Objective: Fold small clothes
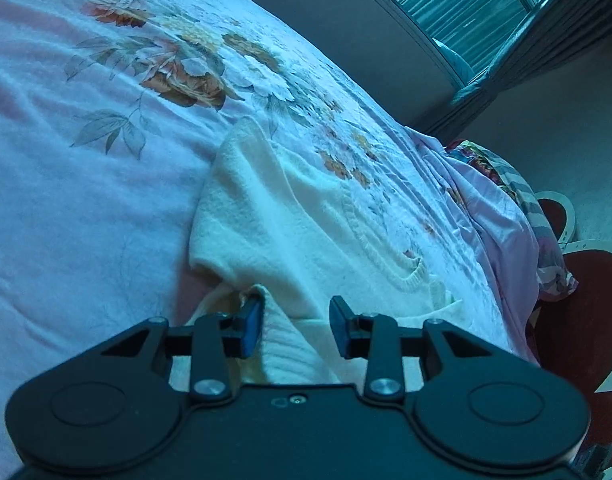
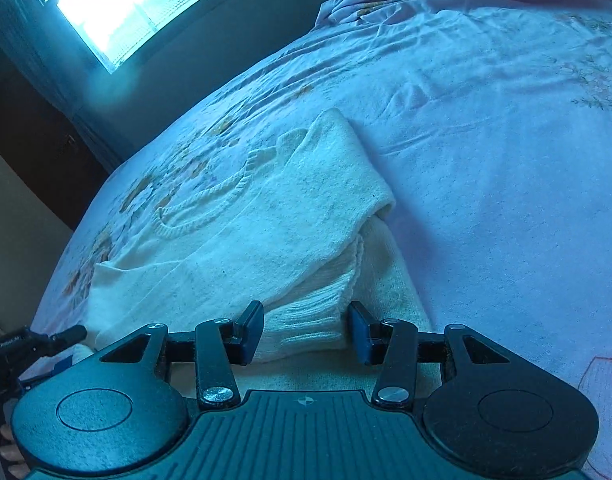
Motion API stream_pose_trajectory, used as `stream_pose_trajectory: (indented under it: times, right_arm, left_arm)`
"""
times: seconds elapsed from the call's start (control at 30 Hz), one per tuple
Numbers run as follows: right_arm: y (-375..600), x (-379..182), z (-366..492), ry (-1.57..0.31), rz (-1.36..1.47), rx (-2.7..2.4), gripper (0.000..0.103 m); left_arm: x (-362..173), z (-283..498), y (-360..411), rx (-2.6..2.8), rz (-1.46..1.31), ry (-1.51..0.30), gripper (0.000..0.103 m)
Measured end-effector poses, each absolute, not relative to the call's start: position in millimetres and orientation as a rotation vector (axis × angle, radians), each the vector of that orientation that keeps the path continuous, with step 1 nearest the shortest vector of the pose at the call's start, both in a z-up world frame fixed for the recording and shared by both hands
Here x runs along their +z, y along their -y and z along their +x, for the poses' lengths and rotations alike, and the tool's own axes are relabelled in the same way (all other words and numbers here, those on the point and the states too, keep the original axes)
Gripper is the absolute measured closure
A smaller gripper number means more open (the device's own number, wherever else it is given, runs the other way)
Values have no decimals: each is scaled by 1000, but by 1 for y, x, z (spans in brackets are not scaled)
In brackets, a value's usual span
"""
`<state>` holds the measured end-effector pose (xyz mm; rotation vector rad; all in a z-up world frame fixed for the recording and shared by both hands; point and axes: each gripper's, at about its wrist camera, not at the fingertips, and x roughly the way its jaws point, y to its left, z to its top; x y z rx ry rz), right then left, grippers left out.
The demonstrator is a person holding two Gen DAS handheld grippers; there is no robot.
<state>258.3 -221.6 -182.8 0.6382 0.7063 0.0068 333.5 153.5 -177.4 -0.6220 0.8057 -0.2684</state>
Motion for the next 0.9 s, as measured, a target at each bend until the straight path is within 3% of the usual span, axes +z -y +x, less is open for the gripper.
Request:
stream_pose_trajectory:
  times: [0.1,0.23,0.3,0.5,0.7,0.8,0.9]
  right_arm:
    - [221,-183,258,-708,630,13,57]
    - [216,-182,260,-721,583,17,59]
    - [212,-182,261,-726,508,1,82]
    - [212,-172,249,-663,497,-37,84]
    - [187,-154,254,-632,460,56,84]
    - [182,-157,255,-646,471,77,84]
    - [177,-162,257,-667,451,90,84]
  left_arm:
    - [-180,336,-153,-253,-600,-805,67]
    - [-191,322,-166,-236,-564,-837,75]
    - [-188,304,-168,-248,-524,-846,75]
    - [-165,273,-174,-266,-492,-824,75]
    - [-159,308,-166,-297,-563,-807,72]
    - [-175,324,-162,-292,-586,-838,81]
    - [-185,332,-163,-243,-564,-821,83]
